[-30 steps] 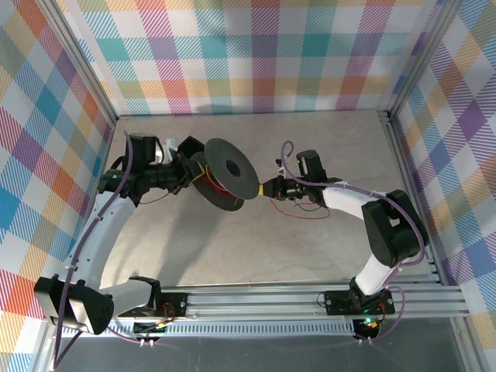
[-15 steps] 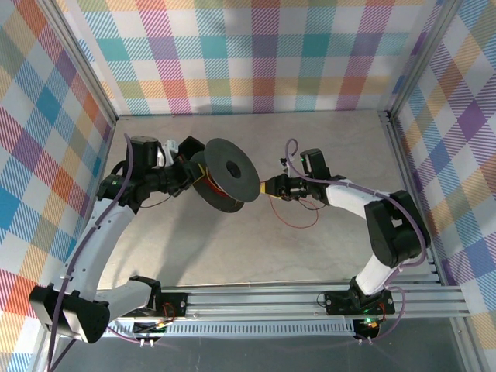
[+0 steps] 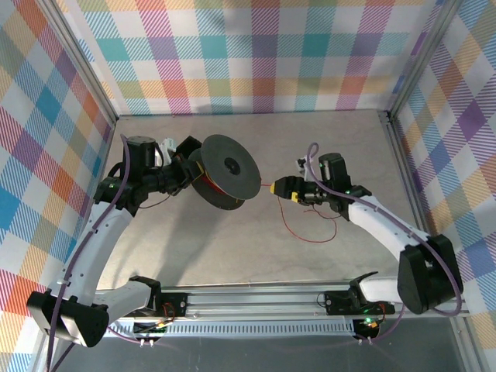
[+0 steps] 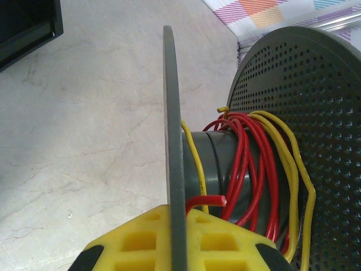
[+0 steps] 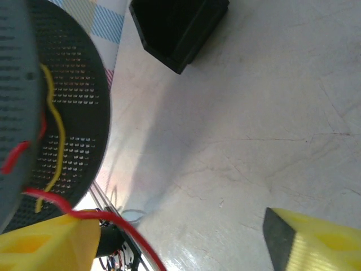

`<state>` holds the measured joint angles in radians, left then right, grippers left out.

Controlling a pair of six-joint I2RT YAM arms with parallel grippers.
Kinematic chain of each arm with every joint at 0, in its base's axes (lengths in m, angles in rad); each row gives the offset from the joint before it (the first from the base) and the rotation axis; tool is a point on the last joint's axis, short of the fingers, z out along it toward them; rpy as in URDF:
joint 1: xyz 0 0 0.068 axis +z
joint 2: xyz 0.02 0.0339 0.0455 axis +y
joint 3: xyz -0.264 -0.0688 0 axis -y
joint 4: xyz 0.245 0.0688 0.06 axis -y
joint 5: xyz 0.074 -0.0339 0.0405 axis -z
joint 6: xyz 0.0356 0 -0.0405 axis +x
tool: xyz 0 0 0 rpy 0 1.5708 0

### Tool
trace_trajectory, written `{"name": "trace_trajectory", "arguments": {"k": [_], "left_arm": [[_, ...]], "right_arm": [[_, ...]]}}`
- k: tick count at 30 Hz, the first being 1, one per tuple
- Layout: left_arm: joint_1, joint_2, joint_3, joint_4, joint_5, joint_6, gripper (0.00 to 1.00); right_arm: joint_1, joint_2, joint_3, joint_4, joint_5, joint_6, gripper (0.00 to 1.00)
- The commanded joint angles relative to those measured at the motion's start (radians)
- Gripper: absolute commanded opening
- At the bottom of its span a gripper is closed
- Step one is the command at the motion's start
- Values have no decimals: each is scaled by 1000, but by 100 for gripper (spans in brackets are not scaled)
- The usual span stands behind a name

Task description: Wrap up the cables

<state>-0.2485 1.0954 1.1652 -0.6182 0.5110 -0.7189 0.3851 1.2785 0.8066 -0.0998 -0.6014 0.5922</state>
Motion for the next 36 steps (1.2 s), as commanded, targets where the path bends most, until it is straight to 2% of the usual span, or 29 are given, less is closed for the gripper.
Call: {"name": "trace_trajectory", "arguments": {"k": [1,7,9,12,18,25,33,36], "left_arm": [[-8,-39,0,90,41,-20,0],[-8,-38,-10,108,52,-18,0],[-8,-38,-15,116,50,-20,0],[-8,-35,-14,112,39,-14,0],[-8,-36,12,63,-20,30,0],[-8,-66,18,63,-173,83,0],[-9,-176,-50,208,-428,150,0],[-9,-217,-94,291,-482,176,0]], "right_arm": [[-6,-69,0,-59,14,-4,84],[-2,-161,27,-75,-38,46,100],[-1,-175,56,-124,-12,57,99],[0,-191,106,-247,100,77,99],[-1,-233,97,-356,118,-42,99],[-1,-247,32,-304,-119,-67,100],[15,-248,-54,-190,-251,16,90],[60,-231,-49,-179,-243,32,87]]}}
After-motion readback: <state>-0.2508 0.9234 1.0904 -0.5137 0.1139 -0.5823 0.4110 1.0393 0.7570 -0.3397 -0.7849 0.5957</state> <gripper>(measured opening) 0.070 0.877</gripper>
